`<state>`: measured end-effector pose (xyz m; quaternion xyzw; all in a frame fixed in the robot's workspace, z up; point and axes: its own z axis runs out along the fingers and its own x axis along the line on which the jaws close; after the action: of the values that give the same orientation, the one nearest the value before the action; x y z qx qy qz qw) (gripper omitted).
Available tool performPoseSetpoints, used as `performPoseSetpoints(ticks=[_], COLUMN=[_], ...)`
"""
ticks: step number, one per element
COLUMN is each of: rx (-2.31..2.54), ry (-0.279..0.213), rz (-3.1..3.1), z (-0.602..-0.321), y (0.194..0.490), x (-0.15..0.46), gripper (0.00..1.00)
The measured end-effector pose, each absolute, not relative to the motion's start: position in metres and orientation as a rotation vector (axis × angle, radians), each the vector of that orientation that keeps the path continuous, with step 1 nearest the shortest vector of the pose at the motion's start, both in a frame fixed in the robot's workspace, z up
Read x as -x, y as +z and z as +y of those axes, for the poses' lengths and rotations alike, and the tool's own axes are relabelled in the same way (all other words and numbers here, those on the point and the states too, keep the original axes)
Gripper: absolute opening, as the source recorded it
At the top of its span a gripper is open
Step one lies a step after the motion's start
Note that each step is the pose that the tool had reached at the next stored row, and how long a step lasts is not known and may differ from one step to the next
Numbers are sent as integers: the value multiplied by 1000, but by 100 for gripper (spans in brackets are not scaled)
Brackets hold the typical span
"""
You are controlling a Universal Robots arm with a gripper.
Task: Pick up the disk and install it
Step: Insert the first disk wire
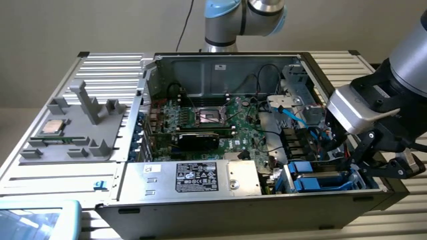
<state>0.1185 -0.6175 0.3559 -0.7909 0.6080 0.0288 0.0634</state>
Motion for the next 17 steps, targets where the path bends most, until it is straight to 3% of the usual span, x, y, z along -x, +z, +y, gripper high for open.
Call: performPoseSetpoints(ticks=[12, 17], rx=[2391, 2370], ry=[84, 112], rz=[1829, 1814], z=[-618, -624], y=[353, 350], x=[-117, -117], gripper=[40, 40])
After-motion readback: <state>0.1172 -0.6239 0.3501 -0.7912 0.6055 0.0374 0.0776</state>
